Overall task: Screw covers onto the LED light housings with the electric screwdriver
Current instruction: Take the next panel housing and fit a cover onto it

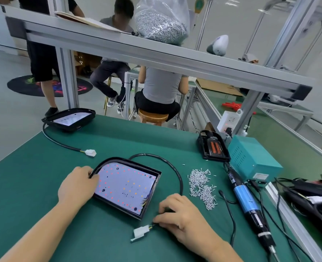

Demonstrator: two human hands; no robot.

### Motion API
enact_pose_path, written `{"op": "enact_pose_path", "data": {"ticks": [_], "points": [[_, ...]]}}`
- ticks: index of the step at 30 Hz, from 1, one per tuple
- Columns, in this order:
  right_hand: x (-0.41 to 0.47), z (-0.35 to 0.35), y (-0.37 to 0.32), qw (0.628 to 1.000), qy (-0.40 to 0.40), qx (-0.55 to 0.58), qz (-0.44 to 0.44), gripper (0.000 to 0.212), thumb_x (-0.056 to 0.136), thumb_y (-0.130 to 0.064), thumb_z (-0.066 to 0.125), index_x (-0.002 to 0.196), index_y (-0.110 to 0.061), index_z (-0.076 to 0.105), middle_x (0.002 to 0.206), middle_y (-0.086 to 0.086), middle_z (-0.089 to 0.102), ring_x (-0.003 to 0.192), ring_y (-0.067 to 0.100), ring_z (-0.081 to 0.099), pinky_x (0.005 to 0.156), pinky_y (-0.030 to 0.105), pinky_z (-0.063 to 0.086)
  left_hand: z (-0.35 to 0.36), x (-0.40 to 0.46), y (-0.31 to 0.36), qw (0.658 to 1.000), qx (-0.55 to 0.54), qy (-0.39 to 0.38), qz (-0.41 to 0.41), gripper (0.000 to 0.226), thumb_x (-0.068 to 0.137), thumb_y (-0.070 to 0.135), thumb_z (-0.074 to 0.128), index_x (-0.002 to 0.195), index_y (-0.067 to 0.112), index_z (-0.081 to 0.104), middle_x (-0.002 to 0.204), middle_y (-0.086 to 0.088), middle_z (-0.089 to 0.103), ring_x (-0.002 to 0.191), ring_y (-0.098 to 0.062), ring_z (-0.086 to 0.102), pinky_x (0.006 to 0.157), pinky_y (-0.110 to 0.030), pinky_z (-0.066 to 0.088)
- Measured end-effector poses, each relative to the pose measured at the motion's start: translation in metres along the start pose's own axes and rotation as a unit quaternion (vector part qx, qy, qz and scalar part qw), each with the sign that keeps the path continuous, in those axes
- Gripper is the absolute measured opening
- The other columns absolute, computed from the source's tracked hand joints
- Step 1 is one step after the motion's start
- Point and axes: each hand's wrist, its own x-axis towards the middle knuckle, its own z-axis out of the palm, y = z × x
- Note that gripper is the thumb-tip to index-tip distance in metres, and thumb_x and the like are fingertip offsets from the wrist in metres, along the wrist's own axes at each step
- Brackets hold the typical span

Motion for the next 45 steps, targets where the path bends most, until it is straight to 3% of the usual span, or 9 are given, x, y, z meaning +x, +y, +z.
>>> {"op": "enact_pose_path", "data": {"ticks": [5, 10, 14, 18, 24, 33, 39, 43, 45], "points": [[0.004, 0.008, -0.003, 0.999, 0.021, -0.033, 0.001, 0.014, 0.084, -0.011, 0.075, 0.094, -0.021, 0.078, 0.084, -0.002, 0.066, 0.072, 0.021, 0.062, 0.06, 0.023, 0.051, 0.011, 0.02, 0.026, 0.999, -0.031, 0.011, 0.002, 0.016, 0.088, 0.014, 0.047, 0.077, 0.012, 0.059, 0.075, -0.009, 0.059, 0.076, -0.032, 0.054, 0.061, -0.03, 0.036], [0.009, 0.001, -0.006, 0.999, 0.038, -0.007, -0.016, 0.012, 0.084, -0.018, 0.071, 0.094, -0.023, 0.073, 0.093, -0.009, 0.068, 0.08, 0.012, 0.062, 0.067, 0.024, 0.05, 0.027, 0.03, 0.031, 0.983, -0.185, -0.003, -0.013, 0.017, 0.083, 0.007, 0.052, 0.067, 0.005, 0.052, 0.06, -0.007, 0.05, 0.059, -0.026, 0.039, 0.057, -0.03, 0.027], [0.029, -0.039, 0.053, 0.952, 0.171, 0.007, 0.254, 0.018, 0.088, -0.019, 0.065, 0.105, -0.019, 0.071, 0.107, -0.007, 0.067, 0.102, 0.012, 0.061, 0.089, 0.029, 0.047, 0.03, 0.027, 0.025, 0.956, -0.288, -0.013, -0.045, 0.006, 0.081, 0.006, 0.058, 0.082, 0.002, 0.062, 0.077, -0.014, 0.064, 0.066, -0.025, 0.049, 0.063, -0.032, 0.036], [0.06, -0.061, 0.137, 0.87, 0.029, -0.09, 0.483, 0.056, 0.095, -0.035, 0.061, 0.144, -0.015, 0.043, 0.143, 0.01, 0.044, 0.132, 0.03, 0.039, 0.1, 0.04, 0.039, 0.033, 0.024, 0.032, 0.921, -0.381, -0.029, -0.076, 0.01, 0.081, 0.0, 0.06, 0.076, 0.008, 0.061, 0.08, -0.013, 0.06, 0.072, -0.023, 0.049, 0.071, -0.034, 0.039], [0.08, -0.046, 0.196, 0.785, -0.052, -0.119, 0.605, 0.093, 0.088, -0.062, 0.057, 0.154, -0.011, 0.015, 0.154, 0.027, 0.023, 0.142, 0.041, 0.023, 0.114, 0.046, 0.026, 0.039, 0.012, 0.035, 0.91, -0.411, -0.018, -0.052, 0.017, 0.085, 0.0, 0.059, 0.087, 0.014, 0.067, 0.086, -0.003, 0.07, 0.08, -0.025, 0.062, 0.074, -0.034, 0.046], [0.079, -0.035, 0.216, 0.737, -0.044, -0.143, 0.659, 0.083, 0.089, -0.062, 0.054, 0.151, -0.014, 0.023, 0.147, 0.026, 0.033, 0.133, 0.039, 0.037, 0.106, 0.042, 0.035, 0.038, 0.015, 0.032, 0.907, -0.414, -0.045, -0.056, 0.013, 0.086, 0.007, 0.06, 0.084, 0.017, 0.069, 0.082, 0.0, 0.07, 0.074, -0.02, 0.06, 0.066, -0.029, 0.044], [0.078, -0.037, 0.203, 0.743, 0.025, -0.137, 0.654, 0.082, 0.085, -0.065, 0.058, 0.15, -0.025, 0.03, 0.138, 0.025, 0.042, 0.127, 0.04, 0.041, 0.104, 0.044, 0.032, 0.037, 0.019, 0.037, 0.9, -0.419, -0.068, -0.097, 0.03, 0.09, 0.027, 0.051, 0.071, 0.012, 0.034, 0.073, -0.006, 0.031, 0.072, -0.021, 0.025, 0.068, -0.033, 0.019], [0.091, -0.05, 0.153, 0.814, 0.136, -0.083, 0.559, 0.078, 0.08, -0.065, 0.063, 0.146, -0.031, 0.041, 0.133, 0.018, 0.046, 0.124, 0.036, 0.04, 0.104, 0.045, 0.027, 0.032, 0.021, 0.037, 0.901, -0.412, -0.098, -0.097, 0.035, 0.092, 0.021, 0.051, 0.067, 0.017, 0.026, 0.07, -0.012, 0.03, 0.067, -0.023, 0.023, 0.059, -0.032, 0.02], [0.097, -0.053, 0.11, 0.864, 0.119, -0.05, 0.486, 0.075, 0.076, -0.069, 0.062, 0.142, -0.038, 0.044, 0.124, 0.008, 0.048, 0.121, 0.029, 0.04, 0.102, 0.042, 0.024, 0.029, 0.025, 0.034, 0.889, -0.424, -0.127, -0.116, 0.028, 0.088, 0.021, 0.053, 0.072, 0.017, 0.031, 0.074, -0.01, 0.033, 0.073, -0.025, 0.022, 0.062, -0.032, 0.02]]}}
